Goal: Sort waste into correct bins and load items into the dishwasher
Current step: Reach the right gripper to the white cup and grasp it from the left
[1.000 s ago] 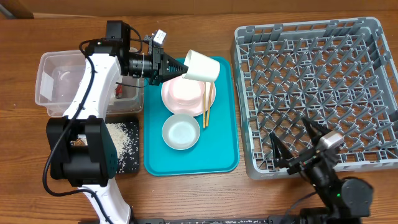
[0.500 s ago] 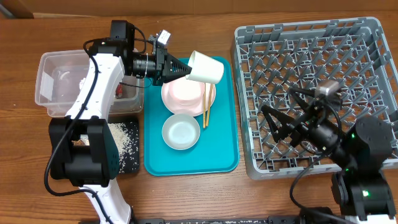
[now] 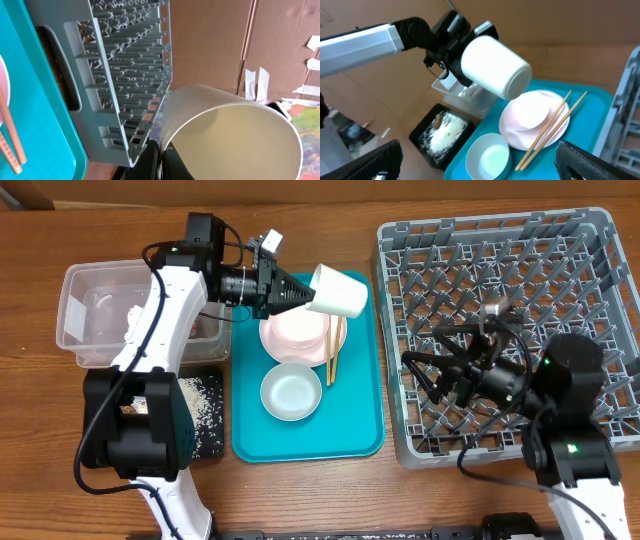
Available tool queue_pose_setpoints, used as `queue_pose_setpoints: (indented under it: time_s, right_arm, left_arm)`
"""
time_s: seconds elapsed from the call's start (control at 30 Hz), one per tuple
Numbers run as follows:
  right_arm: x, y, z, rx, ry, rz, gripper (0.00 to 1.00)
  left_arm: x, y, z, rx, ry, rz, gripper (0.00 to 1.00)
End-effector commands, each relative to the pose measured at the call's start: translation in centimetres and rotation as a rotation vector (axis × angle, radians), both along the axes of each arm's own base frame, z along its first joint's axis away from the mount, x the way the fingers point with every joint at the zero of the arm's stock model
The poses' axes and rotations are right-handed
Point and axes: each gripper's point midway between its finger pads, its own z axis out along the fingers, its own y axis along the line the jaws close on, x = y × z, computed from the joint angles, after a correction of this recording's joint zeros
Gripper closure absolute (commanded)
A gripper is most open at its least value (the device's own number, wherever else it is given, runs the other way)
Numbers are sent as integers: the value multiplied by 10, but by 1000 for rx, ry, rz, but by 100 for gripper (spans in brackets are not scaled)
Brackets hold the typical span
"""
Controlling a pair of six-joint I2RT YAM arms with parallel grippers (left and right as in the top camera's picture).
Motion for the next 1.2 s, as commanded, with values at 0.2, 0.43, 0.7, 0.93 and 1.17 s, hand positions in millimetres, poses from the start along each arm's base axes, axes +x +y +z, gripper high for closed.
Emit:
queue_pose_setpoints:
  time_s: [0.2,0.43,0.7,0.93,1.17]
  right_arm:
    - [9,15,-12,79,112,123,0]
    - [20,22,-15,105,90,198,0]
    - [21,26,-6,116,10,255,0]
    - [23,26,1,112,-35,258,0]
    - [23,26,2,111,-45,258,0]
  left_arm:
    - [-17,-26,36,-89,-68,-84,96]
    - [-27,-39,41,-117,-66,-126,96]
    - [-40,-45,67,-272,-51,-194,96]
    - [-45,-53,67,-273,-56,-216,96]
    - [-55,-67,67,-275,-60,-257,96]
